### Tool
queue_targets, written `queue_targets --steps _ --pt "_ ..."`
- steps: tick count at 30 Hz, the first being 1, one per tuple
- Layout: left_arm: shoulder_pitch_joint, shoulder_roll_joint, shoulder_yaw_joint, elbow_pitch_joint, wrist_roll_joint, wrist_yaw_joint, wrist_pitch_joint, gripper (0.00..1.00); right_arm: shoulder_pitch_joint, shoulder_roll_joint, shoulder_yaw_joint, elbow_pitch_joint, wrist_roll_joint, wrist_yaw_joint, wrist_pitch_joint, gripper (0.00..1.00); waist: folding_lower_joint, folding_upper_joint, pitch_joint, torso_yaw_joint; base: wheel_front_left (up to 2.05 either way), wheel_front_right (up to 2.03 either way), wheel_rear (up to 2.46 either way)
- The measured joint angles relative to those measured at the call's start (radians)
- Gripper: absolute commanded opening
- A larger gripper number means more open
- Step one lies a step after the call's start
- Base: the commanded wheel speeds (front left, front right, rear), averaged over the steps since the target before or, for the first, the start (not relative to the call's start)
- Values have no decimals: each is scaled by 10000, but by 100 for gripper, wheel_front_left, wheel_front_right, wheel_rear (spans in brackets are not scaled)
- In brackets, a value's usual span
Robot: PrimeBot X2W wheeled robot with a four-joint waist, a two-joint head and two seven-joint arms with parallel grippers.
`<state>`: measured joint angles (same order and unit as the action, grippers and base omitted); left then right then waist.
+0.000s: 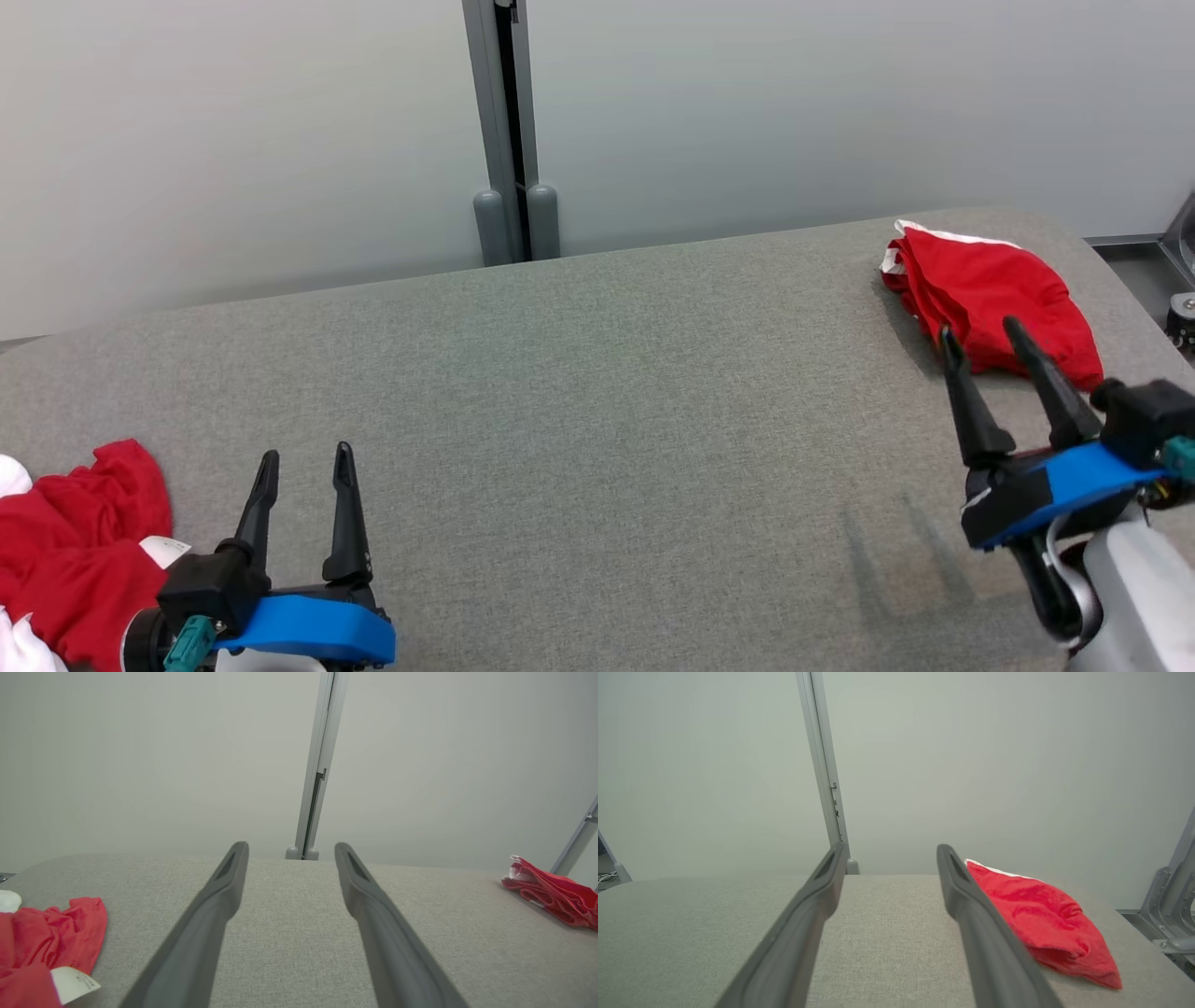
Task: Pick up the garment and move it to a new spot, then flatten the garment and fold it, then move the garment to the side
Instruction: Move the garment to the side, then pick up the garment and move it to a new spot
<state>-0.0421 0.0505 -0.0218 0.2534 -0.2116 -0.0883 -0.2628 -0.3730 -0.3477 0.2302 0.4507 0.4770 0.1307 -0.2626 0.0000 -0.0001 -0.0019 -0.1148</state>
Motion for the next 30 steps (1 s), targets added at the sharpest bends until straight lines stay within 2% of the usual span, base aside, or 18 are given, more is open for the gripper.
queue_targets --steps 5,11,19,30 --pt "104 -4 40 42 -84 12 0 100 1419 924 -1126 -1085 -1208 0 0 100 1 1 -17 -2 0 0 0" --pt "133 -4 52 48 -98 190 0 100 2220 1484 -1772 -1555 -1793 0 0 100 0 2 3 8 0 0 0" --pt "136 -4 46 42 -161 437 0 100 2388 1776 -1273 -1390 -1839 0 0 100 0 2 3 -42 0 0 0" --pt "70 -4 -10 219 -157 477 0 100 2307 1808 -970 -1248 -1680 0 0 100 0 2 9 -31 0 0 0"
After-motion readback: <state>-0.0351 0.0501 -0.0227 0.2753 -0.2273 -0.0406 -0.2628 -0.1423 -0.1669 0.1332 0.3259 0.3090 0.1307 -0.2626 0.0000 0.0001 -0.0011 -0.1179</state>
